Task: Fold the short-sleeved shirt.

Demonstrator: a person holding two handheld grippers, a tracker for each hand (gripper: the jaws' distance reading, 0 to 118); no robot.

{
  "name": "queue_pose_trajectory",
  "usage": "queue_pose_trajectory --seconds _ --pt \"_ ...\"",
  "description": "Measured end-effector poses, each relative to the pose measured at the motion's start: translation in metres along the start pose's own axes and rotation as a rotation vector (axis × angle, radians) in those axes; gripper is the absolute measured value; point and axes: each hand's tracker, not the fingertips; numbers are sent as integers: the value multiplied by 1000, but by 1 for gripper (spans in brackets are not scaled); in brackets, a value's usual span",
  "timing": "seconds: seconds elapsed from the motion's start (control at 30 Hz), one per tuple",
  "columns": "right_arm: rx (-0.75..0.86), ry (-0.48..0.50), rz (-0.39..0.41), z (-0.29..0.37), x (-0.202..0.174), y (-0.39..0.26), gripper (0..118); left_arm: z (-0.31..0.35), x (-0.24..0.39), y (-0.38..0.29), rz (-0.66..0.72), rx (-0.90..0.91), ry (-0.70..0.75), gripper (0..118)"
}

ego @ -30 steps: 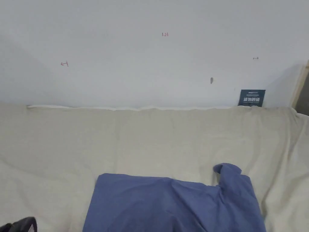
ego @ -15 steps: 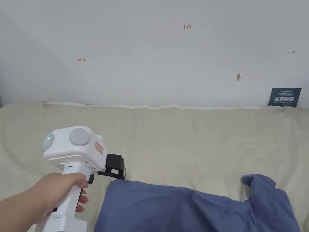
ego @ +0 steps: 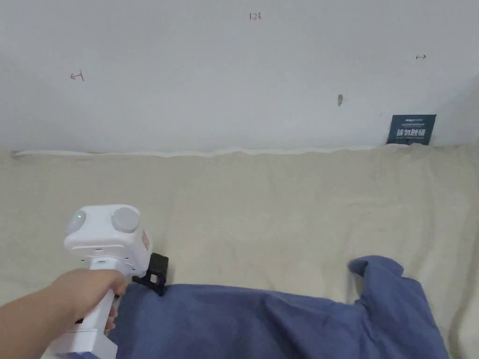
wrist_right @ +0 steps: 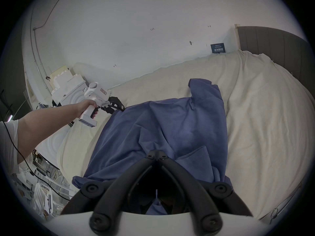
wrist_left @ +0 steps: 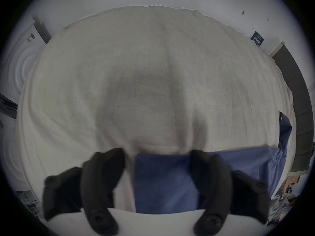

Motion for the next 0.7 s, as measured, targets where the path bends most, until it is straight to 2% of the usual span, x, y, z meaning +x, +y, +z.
queue_pose_trajectory --seconds 0.07,0.1,0.13,0.3,0.37,0.43,0.5,0.63,0.7 --pt "-3 5 -7 0 0 0 0 9 -3 0 5 18 -24 61" --pt "-1 6 -8 0 0 1 0 18 3 -9 5 26 -23 22" --pt "4 6 -3 2 -1 2 0 20 5 -13 -1 36 -27 1" --pt "59 -29 52 7 -2 22 0 24 18 -25 -89 44 22 1" --pt "57 -36 61 -1 9 48 0 28 15 -25 -67 44 12 1" --pt "27 -86 74 -24 30 91 0 34 11 -28 -46 43 -12 1" --pt "-19 -145 47 -54 52 135 0 37 8 -30 -50 44 -14 1" --pt "-206 -247 -75 -122 97 197 0 45 -3 -36 -44 43 -28 1" --pt "-301 -292 -75 -149 108 213 4 48 -8 -39 -40 38 -23 1"
